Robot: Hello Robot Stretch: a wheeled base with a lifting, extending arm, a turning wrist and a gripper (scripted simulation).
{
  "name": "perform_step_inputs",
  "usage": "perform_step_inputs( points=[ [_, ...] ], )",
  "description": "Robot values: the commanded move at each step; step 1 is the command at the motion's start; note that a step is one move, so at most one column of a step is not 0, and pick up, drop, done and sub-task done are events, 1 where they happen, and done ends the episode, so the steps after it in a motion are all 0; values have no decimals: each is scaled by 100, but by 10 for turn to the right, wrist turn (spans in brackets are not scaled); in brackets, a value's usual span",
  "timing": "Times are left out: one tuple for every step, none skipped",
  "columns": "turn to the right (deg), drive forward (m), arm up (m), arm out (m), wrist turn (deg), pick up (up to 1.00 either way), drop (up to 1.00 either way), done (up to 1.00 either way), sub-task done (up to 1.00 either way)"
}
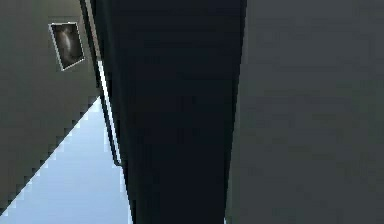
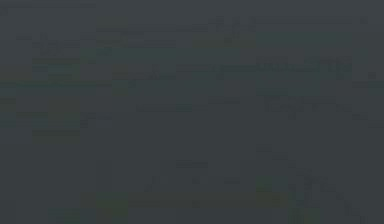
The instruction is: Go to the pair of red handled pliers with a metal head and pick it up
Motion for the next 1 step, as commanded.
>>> perform_step_inputs(
  points=[
    [-420, 0, 0, 0, 0, 0, 0, 0, 0]
  ],
)
